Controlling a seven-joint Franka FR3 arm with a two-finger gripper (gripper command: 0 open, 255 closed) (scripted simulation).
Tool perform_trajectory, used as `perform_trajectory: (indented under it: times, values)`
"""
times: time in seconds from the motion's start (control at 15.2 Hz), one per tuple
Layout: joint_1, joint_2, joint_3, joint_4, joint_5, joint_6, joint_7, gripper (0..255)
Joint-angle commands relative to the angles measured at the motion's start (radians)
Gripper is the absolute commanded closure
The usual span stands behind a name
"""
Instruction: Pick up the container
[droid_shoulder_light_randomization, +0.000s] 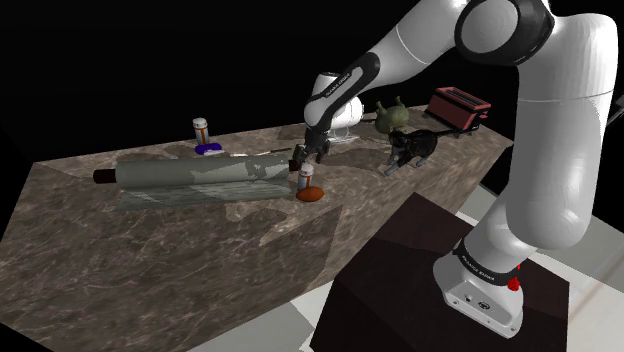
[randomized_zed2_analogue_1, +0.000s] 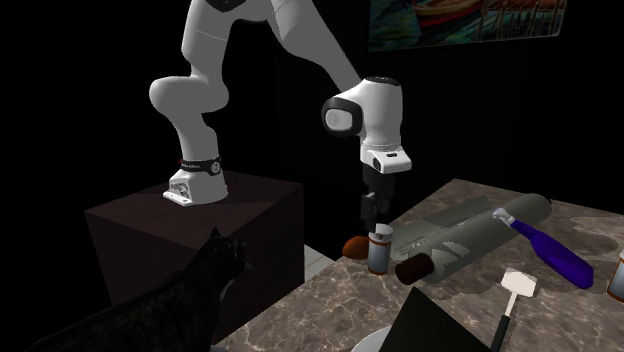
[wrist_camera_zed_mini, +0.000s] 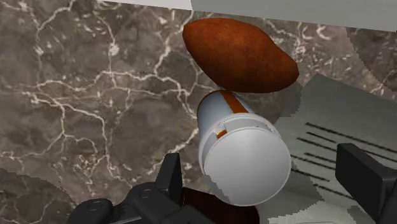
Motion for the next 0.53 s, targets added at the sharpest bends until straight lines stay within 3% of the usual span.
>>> perform_trajectory:
  times: [0.0, 0.46]
  values:
    - [-0.007, 0.041, 0.004, 0.03, 0.006, 0.016, -0.009, 0]
    - [-0.016, 0.119, 0.016, 0.048, 0.019, 0.076, -0.025, 0]
